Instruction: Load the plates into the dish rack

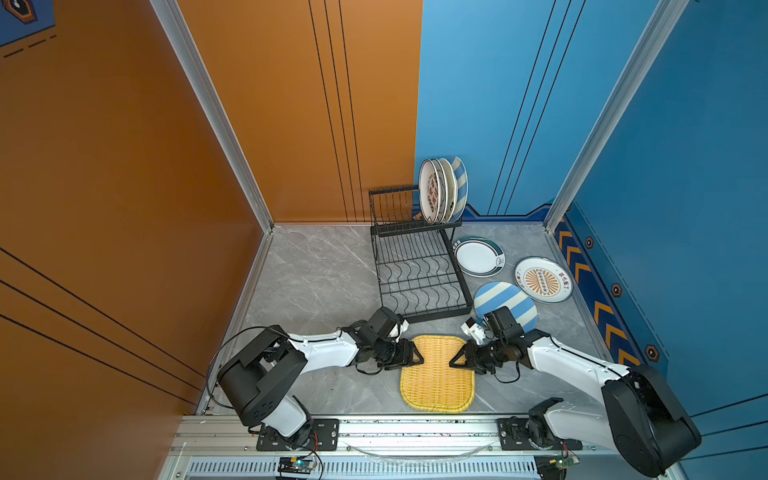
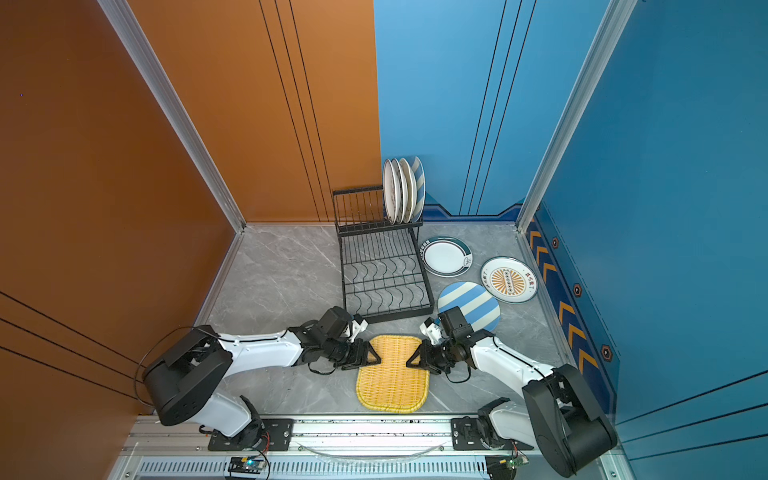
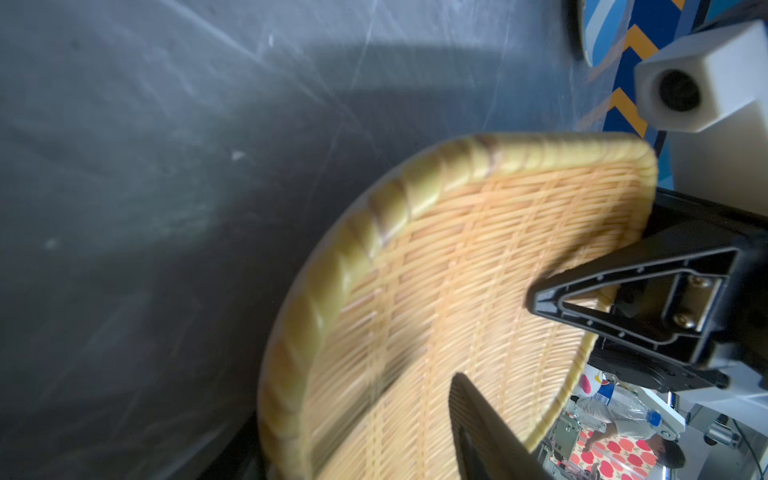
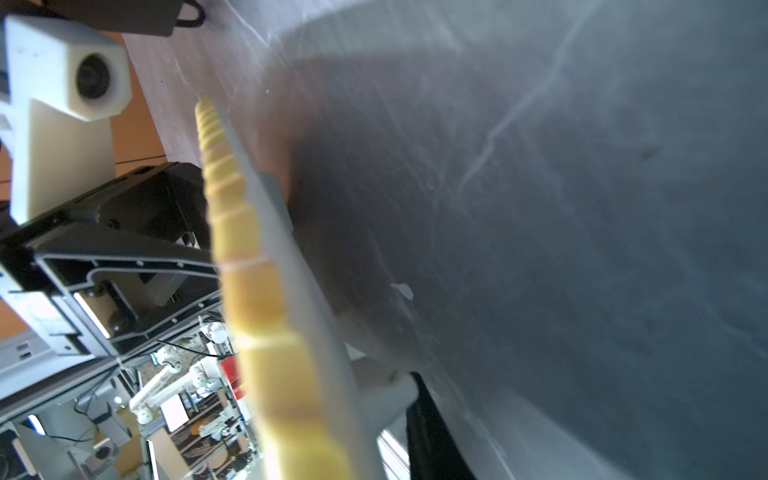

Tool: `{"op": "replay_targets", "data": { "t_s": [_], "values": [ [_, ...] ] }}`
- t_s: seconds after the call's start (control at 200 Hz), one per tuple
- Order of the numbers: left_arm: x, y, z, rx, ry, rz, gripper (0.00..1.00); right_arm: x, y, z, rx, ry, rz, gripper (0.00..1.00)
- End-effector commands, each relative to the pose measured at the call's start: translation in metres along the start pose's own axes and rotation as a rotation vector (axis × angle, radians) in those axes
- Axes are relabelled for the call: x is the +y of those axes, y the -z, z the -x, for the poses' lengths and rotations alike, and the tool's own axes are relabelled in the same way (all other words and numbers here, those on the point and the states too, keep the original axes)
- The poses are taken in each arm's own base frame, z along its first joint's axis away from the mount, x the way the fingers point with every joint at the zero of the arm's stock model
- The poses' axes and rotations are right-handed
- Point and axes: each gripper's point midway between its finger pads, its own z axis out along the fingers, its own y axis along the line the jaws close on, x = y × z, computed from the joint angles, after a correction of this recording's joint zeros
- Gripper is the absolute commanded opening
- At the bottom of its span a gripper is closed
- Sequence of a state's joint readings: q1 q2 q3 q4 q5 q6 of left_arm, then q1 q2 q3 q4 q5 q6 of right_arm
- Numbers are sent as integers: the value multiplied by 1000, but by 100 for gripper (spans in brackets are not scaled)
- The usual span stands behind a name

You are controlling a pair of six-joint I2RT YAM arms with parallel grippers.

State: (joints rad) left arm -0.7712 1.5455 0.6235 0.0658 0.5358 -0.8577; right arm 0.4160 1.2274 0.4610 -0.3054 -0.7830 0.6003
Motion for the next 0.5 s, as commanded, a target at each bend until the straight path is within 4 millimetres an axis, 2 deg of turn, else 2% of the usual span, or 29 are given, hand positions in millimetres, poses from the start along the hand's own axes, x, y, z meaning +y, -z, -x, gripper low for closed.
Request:
{"op": "replay_targets", "data": {
  "t_s": [0.0, 0.205, 0.31, 0.36, 0.38, 0.495],
  "values": [
    [17, 3, -4, 28, 63, 61, 62, -11, 1, -5, -6, -28, -50, 17],
    [8, 14, 2, 6, 53, 38, 75, -10, 7, -6, -18, -29, -59, 0],
    [-2, 26, 6, -20, 33, 26, 85, -7, 13, -6, -37, -30, -66, 0],
    [-7, 32, 9, -34, 23, 18, 85, -5, 18, -5, -54, -28, -68, 0],
    [-8, 34, 9, -38, 20, 17, 90, -3, 20, -4, -63, -26, -67, 0],
    [-14, 49, 14, -68, 9, 8, 94, 9, 36, 0, -126, -14, -69, 0]
  ]
}}
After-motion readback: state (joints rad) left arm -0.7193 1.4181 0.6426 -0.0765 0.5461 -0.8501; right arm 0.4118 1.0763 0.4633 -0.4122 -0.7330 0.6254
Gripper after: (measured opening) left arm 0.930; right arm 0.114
